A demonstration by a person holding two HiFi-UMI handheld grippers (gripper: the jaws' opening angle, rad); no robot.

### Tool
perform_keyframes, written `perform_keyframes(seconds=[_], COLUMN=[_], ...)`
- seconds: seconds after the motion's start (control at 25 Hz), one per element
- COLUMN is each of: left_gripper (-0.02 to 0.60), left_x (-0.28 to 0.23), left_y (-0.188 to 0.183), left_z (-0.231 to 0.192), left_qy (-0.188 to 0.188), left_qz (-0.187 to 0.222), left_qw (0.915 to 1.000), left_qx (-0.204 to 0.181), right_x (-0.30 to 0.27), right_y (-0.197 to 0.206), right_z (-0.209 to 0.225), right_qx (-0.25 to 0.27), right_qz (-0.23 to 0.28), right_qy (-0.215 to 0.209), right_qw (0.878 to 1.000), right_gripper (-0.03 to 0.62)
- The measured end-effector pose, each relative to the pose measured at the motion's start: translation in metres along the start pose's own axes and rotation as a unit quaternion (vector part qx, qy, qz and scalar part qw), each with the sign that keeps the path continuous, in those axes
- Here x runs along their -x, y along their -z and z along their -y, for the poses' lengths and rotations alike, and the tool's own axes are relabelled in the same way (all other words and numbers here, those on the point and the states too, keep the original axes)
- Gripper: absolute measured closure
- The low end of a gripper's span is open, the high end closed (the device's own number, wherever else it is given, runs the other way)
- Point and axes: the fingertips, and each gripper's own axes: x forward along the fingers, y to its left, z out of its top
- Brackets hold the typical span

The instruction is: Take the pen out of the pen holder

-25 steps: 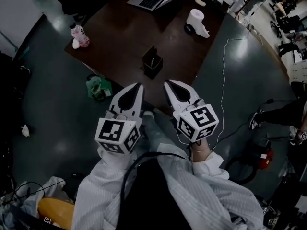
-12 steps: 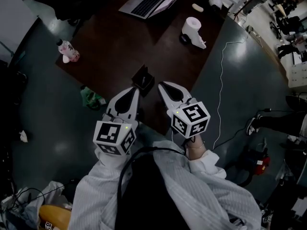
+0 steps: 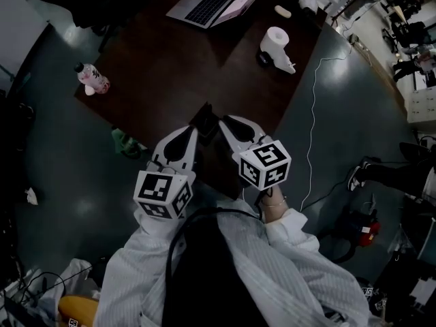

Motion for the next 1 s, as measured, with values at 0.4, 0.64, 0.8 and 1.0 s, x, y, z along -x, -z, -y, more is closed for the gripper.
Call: perform_keyframes(seconds=[0.4, 0.64, 0.8, 1.0], left_gripper=[0.577, 0.577, 0.577, 0.577], left_x=[-0.005, -0.002, -0.003, -0.003], left_y=[0.017, 0.021, 0.025, 0.024], left_z=[-0.025, -0.032, -0.033, -0.034], left_qy=[0.004, 0.006, 0.007, 0.008], left_qz=[-0.022, -0.027, -0.028, -0.029], left_qw=[0.9997, 0.9994, 0.9993, 0.9993], left_qx=[0.012, 0.020, 0.023, 0.024], right_x=[-0.072, -0.087, -0.089, -0.090], right_y=[0.045, 0.055, 0.057, 0.055], right_z=[0.027, 0.031, 0.037, 0.034], right_qx=[0.012, -0.009, -0.016, 0.040], right_qz=[-0.093, -0.110, -0.107, -0.103], right_qy=[-0.036, -0.050, -0.043, -0.048], right_qw=[0.995, 0.993, 0.993, 0.993], right_gripper=[0.454, 0.451, 0.454, 0.494])
